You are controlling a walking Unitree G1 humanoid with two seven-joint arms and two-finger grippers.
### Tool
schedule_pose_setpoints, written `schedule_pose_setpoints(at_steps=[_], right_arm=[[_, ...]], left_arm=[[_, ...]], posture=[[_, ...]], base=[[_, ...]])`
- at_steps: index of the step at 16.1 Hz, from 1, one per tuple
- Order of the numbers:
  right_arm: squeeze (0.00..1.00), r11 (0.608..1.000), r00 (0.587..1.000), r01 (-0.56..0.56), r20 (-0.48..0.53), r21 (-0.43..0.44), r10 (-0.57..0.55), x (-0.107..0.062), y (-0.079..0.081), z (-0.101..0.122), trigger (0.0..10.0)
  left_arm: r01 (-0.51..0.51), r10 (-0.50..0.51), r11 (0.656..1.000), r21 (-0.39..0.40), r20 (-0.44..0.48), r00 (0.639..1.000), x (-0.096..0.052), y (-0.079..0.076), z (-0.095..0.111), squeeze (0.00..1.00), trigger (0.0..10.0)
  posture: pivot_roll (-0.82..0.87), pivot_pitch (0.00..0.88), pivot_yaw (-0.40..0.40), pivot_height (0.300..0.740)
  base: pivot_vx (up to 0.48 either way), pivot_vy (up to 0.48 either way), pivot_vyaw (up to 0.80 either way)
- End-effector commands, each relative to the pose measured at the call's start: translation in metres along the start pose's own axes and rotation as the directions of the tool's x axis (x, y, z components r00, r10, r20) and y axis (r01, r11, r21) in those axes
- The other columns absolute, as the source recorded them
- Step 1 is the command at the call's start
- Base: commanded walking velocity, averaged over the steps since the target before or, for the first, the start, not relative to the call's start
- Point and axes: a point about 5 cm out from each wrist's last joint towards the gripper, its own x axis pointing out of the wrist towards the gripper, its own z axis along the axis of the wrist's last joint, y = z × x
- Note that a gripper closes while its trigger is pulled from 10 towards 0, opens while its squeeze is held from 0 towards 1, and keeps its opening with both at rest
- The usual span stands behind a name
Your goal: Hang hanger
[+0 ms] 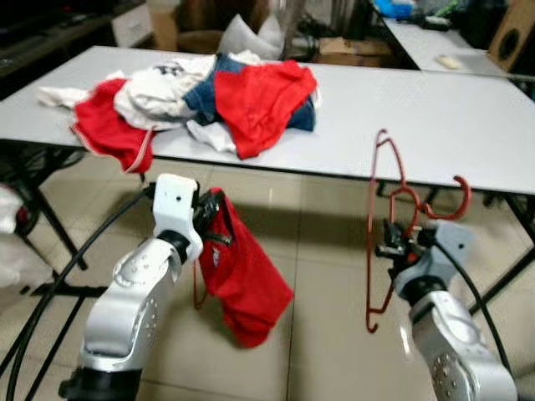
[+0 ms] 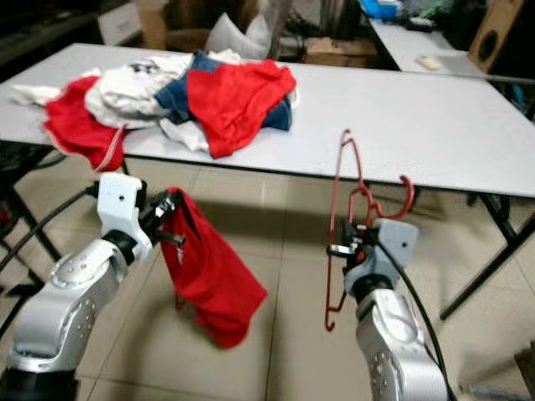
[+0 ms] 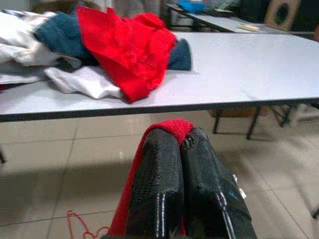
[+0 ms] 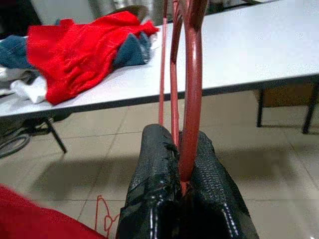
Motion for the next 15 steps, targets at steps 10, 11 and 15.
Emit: schedule_pose_setpoints(at_steps=[10, 11, 15], right_arm=[[0.0, 0.999, 0.999, 0.037, -0.023, -0.032, -0.038, 0.0026, -0.0088, -0.0008, 10.0], [0.0, 0.999, 0.999, 0.037, -0.028, -0.021, -0.037, 0.0025, -0.0088, -0.0014, 10.0], [0.0, 0.997, 0.999, 0.049, -0.017, -0.053, -0.05, 0.0035, -0.0115, 0.0004, 10.0]], left_arm=[[-0.021, 0.02, 1.0, 0.015, 0.039, 0.999, 0.0065, -0.0017, 0.0095, 0.0, 10.0], [-0.026, 0.025, 1.0, 0.014, 0.041, 0.999, 0.007, -0.0013, 0.0097, 0.0, 10.0], [-0.026, 0.025, 0.999, 0.027, 0.039, 0.999, 0.0088, 0.0002, 0.0082, 0.0, 10.0]], posture=[[-0.11, 0.0, 0.001, 0.74], [-0.11, 0.0, 0.001, 0.74], [-0.11, 0.0, 0.009, 0.74]], base=[[0.0, -0.257, -0.08], [0.0, 0.0, -0.8], [0.0, 0.0, -0.8]])
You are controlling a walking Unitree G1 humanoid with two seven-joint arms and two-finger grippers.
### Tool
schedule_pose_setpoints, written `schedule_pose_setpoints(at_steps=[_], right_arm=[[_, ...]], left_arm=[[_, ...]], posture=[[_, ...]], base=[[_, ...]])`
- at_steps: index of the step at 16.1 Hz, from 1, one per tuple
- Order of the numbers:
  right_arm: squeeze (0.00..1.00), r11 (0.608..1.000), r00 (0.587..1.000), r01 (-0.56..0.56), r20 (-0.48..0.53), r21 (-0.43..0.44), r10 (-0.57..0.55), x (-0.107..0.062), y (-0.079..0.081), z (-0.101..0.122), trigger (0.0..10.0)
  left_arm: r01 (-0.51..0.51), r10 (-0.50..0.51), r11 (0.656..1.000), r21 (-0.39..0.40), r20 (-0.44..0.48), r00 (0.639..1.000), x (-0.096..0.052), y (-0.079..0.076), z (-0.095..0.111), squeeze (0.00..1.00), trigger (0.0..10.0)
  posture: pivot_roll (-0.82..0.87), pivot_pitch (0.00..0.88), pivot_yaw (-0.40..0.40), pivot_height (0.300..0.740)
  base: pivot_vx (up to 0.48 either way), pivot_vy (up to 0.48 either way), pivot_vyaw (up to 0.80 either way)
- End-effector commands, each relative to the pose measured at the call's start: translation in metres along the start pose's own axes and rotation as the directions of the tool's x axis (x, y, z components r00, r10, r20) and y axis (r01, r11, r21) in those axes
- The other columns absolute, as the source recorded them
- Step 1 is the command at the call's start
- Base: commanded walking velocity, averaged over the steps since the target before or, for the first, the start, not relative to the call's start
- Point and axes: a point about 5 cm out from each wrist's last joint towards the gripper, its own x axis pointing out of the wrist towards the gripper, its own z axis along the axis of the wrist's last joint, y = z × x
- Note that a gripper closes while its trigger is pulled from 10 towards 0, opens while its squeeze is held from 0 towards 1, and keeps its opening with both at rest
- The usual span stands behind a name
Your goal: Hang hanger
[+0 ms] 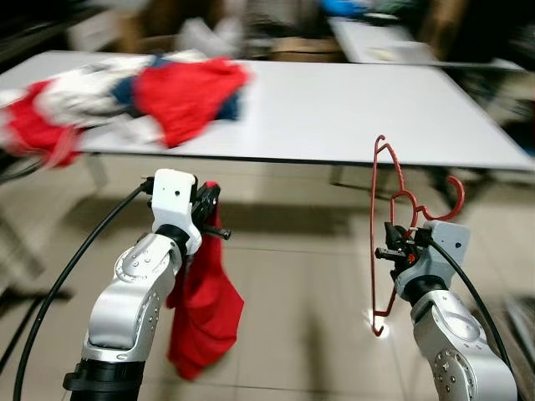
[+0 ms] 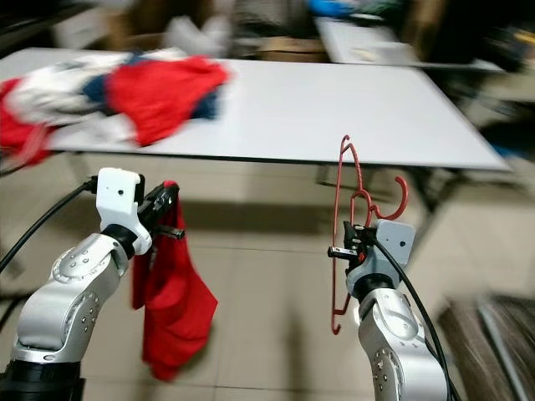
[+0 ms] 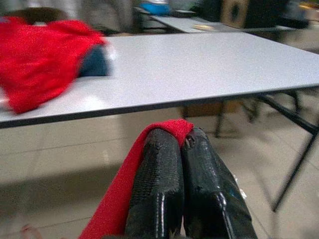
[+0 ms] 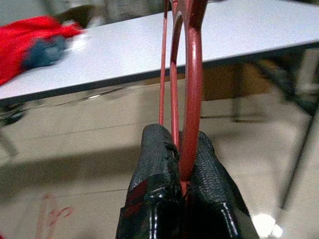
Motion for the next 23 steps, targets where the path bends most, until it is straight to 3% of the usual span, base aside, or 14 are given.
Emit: schedule_pose_setpoints(at_steps=[1, 5, 16, 19, 23], right_arm=[[0.0, 1.0, 1.0, 0.009, 0.019, -0.018, -0.009, 0.001, -0.0029, 0.0047, 10.0], [0.0, 0.998, 1.0, -0.003, 0.021, -0.056, 0.004, 0.0021, -0.0018, 0.0055, 10.0], [0.0, 0.997, 0.999, -0.017, 0.028, -0.072, 0.019, 0.0062, -0.001, 0.0069, 10.0], [0.0, 0.998, 0.999, -0.014, 0.031, -0.068, 0.016, 0.0063, -0.0021, 0.0077, 10.0], [0.0, 0.995, 0.999, -0.014, 0.037, -0.1, 0.017, 0.0096, -0.0056, 0.011, 10.0]], left_arm=[[0.014, -0.014, 1.0, 0.019, 0.035, 0.999, 0.0024, -0.0018, 0.0069, 0.0, 10.0], [0.028, -0.028, 1.0, 0.007, 0.047, 0.998, 0.0028, -0.001, 0.0081, 0.0, 10.0], [0.054, -0.054, 0.999, -0.003, 0.062, 0.997, 0.0051, -0.0013, 0.0105, 0.0, 10.0], [0.061, -0.061, 0.998, 0.0, 0.069, 0.996, 0.0066, -0.0027, 0.0127, 0.0, 10.0], [0.065, -0.065, 0.998, -0.006, 0.084, 0.994, 0.0085, -0.0048, 0.0159, 0.0, 10.0]], posture=[[-0.11, 0.0, 0.015, 0.74], [-0.12, 0.0, 0.013, 0.74], [-0.12, 0.0, 0.013, 0.74], [-0.12, 0.0, 0.014, 0.74], [-0.13, 0.0, 0.003, 0.74]], base=[[0.0, 0.0, 0.0], [0.0, 0.0, 0.0], [0.281, 0.0, 0.0], [0.296, 0.0, -0.8], [0.3, 0.0, 0.0]])
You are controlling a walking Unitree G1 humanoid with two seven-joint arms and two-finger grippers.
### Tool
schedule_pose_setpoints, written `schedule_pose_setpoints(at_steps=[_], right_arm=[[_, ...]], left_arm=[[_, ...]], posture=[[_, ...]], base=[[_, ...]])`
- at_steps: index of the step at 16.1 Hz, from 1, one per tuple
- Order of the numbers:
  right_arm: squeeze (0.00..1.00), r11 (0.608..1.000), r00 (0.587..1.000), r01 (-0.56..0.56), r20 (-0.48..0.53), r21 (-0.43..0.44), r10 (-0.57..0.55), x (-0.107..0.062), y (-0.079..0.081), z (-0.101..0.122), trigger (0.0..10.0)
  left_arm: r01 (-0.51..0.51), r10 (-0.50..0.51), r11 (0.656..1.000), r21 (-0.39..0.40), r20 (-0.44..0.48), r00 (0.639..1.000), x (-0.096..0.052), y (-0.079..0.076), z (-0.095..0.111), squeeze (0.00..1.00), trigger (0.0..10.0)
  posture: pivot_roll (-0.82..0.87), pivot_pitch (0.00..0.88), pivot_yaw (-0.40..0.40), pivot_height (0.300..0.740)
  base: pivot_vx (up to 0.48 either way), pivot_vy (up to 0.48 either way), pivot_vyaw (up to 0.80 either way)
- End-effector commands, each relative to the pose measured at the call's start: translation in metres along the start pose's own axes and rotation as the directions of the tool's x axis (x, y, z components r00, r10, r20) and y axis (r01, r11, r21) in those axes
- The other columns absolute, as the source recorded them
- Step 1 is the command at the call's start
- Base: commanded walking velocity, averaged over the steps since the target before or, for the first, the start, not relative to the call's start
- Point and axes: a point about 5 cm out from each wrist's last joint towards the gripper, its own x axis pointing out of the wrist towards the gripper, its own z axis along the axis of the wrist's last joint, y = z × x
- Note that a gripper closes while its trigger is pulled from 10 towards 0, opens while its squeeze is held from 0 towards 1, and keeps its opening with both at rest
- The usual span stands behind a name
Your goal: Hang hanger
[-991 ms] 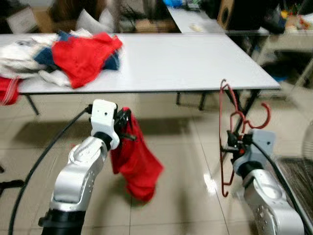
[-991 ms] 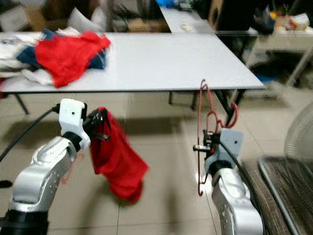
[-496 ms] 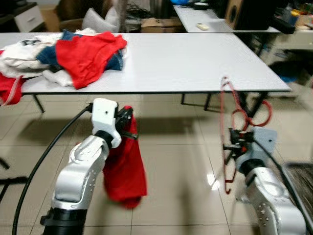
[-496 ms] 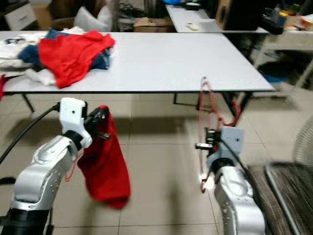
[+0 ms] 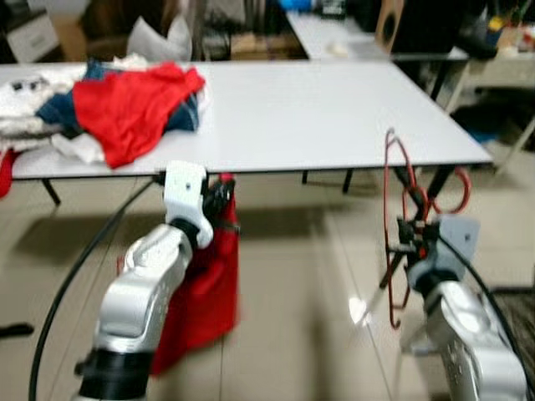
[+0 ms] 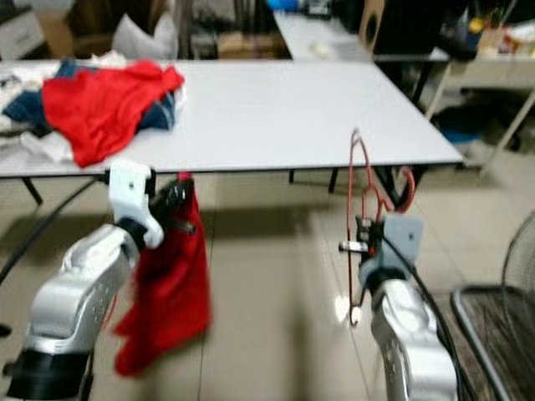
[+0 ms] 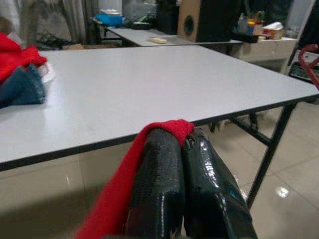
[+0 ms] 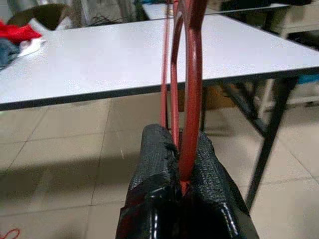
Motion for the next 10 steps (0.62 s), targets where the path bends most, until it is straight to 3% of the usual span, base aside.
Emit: schedule_pose_setpoints(at_steps=[1, 5, 10], right_arm=[[0.0, 1.0, 1.0, 0.005, 0.022, -0.015, -0.005, 0.0019, -0.0029, 0.0062, 10.0], [0.0, 0.999, 0.999, -0.015, 0.032, -0.038, 0.016, 0.005, -0.0048, 0.0107, 10.0], [0.0, 0.999, 0.999, -0.021, 0.033, -0.032, 0.022, 0.0045, -0.0045, 0.0104, 10.0]], left_arm=[[0.003, -0.004, 1.0, 0.014, 0.045, 0.999, 0.002, -0.0013, 0.0106, 0.0, 10.0], [0.011, -0.012, 1.0, 0.008, 0.072, 0.997, 0.0047, -0.0039, 0.0169, 0.0, 10.0], [0.039, -0.04, 0.999, 0.01, 0.074, 0.996, 0.0069, -0.0085, 0.0175, 0.0, 10.0]], posture=[[-0.13, 0.0, 0.003, 0.74], [-0.13, 0.0, -0.006, 0.74], [-0.13, 0.0, 0.001, 0.74]], base=[[0.3, 0.0, 0.0], [0.307, 0.0, 0.0], [0.306, 0.0, -0.8]])
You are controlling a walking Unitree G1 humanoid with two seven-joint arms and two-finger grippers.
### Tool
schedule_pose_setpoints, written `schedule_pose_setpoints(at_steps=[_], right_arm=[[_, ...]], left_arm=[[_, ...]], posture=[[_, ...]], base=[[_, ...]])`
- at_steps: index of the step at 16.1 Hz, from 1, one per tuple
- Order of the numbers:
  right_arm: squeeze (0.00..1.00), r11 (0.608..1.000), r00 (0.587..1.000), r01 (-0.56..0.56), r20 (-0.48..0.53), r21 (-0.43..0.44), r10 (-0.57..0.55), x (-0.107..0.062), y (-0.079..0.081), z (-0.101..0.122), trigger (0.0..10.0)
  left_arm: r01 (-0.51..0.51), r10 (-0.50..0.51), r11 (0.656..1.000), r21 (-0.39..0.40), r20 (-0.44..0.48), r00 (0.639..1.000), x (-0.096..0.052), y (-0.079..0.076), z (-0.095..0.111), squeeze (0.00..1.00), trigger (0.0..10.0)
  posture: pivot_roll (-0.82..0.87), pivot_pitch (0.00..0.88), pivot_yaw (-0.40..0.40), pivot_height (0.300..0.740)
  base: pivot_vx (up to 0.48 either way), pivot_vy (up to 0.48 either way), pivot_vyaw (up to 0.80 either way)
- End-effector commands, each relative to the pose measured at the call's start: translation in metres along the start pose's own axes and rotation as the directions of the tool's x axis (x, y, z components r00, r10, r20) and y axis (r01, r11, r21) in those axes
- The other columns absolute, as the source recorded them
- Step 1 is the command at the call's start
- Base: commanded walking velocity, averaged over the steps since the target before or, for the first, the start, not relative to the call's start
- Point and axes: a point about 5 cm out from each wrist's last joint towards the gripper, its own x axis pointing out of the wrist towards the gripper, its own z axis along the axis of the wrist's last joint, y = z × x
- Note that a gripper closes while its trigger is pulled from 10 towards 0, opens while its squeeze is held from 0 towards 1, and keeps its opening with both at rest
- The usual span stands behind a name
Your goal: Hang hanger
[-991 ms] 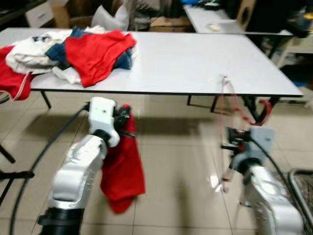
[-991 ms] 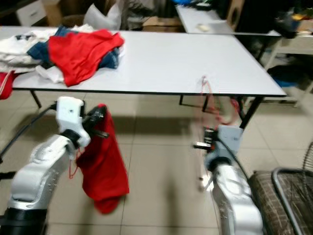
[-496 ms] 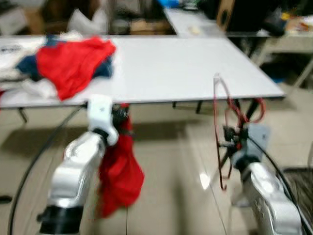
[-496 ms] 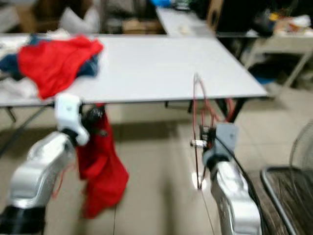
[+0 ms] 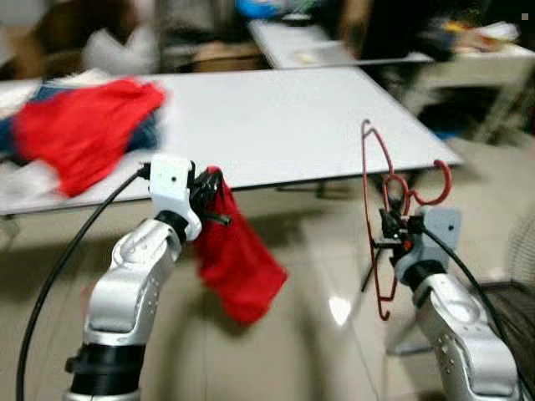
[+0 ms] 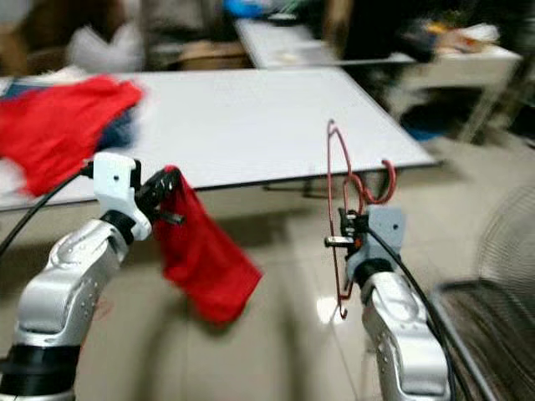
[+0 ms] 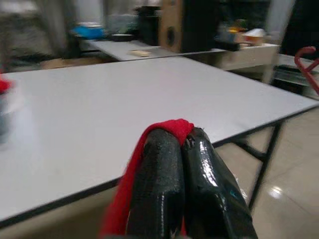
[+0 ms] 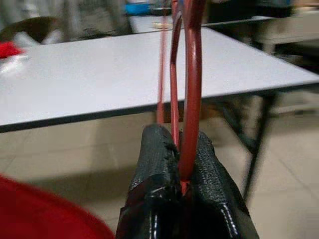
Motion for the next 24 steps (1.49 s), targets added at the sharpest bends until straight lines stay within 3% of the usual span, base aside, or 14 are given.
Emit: schedule_pose_setpoints(at_steps=[1, 24], right_arm=[[0.0, 1.0, 1.0, 0.026, 0.018, 0.001, -0.026, 0.0, -0.006, 0.0041, 10.0], [0.0, 1.0, 0.999, 0.005, 0.044, -0.014, -0.004, 0.0029, -0.0049, 0.0059, 10.0]], left_arm=[[0.044, -0.045, 0.999, 0.015, 0.035, 0.998, 0.0039, -0.01, 0.0083, 0.0, 10.0], [0.052, -0.053, 0.998, 0.017, 0.06, 0.997, 0.0075, -0.0101, 0.0151, 0.0, 10.0]], posture=[[-0.13, 0.0, 0.001, 0.74], [-0.12, 0.0, -0.005, 0.74]], base=[[0.304, 0.0, -0.56], [0.308, 0.0, 0.0]])
